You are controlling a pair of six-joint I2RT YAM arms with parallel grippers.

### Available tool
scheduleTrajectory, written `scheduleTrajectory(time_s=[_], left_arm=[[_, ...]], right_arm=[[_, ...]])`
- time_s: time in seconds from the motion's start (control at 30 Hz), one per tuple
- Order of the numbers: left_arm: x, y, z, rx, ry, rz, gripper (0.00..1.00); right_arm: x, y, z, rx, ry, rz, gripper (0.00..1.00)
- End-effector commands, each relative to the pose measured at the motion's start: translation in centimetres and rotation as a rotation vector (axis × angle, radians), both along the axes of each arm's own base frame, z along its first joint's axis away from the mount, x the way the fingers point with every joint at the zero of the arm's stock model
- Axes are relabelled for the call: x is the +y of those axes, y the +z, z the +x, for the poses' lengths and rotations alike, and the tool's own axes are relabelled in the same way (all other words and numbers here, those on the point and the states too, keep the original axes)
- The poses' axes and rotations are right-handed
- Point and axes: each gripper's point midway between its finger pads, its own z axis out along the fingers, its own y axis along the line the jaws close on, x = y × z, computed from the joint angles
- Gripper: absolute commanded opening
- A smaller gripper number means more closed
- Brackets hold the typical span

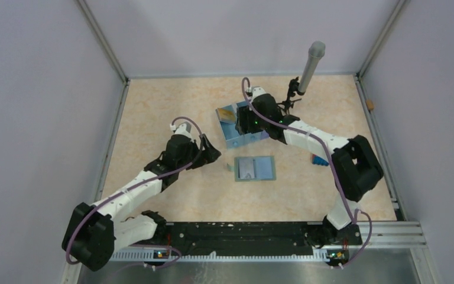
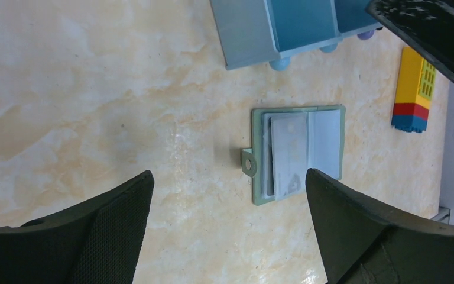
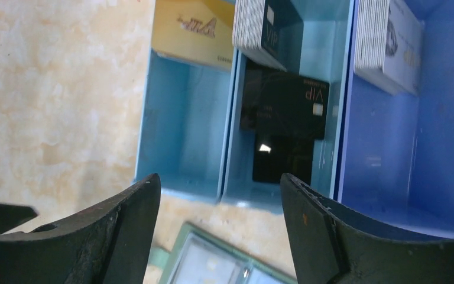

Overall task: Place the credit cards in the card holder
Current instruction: Pick up the credit card from the storage box.

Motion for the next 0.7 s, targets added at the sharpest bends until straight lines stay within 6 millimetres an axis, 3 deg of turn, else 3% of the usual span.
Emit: scheduleTrajectory(time_s=[0.0,0.33,0.67], left_arm=[[1.6,1.3,0.0,-0.048,0.026,0.002,0.98],[2.9,2.2,-0.1,-0.064,0.042,-0.011,0.99],[3.2,1.8,-0.4,-0.049,0.036,-0.016,0.99]], right_arm=[[1.6,1.8,3.9,-0.097,0.056,0.009,0.73],[3.4,-0.6,8.5,-0.108,0.077,-0.043,0.73],[5.5,-1.5,10.5,-0.129,0.143,-0.051,0.7]])
